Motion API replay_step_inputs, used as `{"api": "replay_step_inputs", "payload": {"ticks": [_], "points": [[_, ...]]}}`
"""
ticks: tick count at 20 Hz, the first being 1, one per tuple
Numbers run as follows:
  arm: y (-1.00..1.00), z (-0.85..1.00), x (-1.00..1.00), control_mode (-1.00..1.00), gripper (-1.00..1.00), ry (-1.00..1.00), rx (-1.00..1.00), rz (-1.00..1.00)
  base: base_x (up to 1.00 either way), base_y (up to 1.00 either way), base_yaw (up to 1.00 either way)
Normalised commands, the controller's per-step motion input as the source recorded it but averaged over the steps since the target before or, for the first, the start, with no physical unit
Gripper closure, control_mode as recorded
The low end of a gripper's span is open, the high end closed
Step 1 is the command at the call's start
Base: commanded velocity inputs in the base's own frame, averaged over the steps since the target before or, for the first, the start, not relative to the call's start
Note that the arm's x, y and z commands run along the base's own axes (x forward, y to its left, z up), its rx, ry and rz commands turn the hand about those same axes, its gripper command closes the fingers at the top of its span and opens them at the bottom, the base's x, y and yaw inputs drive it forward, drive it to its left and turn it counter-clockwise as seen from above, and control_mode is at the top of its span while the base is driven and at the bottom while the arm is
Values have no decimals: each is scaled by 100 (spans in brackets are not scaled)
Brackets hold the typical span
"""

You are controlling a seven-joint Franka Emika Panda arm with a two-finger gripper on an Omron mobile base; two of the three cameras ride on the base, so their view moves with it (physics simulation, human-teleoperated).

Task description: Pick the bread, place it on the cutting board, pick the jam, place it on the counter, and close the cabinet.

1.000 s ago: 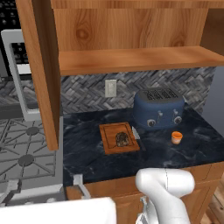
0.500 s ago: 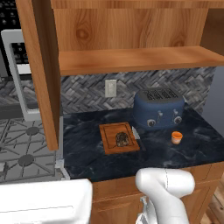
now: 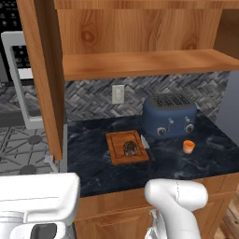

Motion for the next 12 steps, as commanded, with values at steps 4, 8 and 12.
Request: {"api": "replay_step_inputs", "payload": {"ticks": [4, 8, 12], "points": [[21, 0, 25, -100, -100, 0, 0, -3, 0, 0, 0], [18, 0, 23, -100, -100, 0, 0, -6, 0, 0, 0], [11, 0, 23, -100, -100, -1, 0, -8, 0, 0, 0]]}}
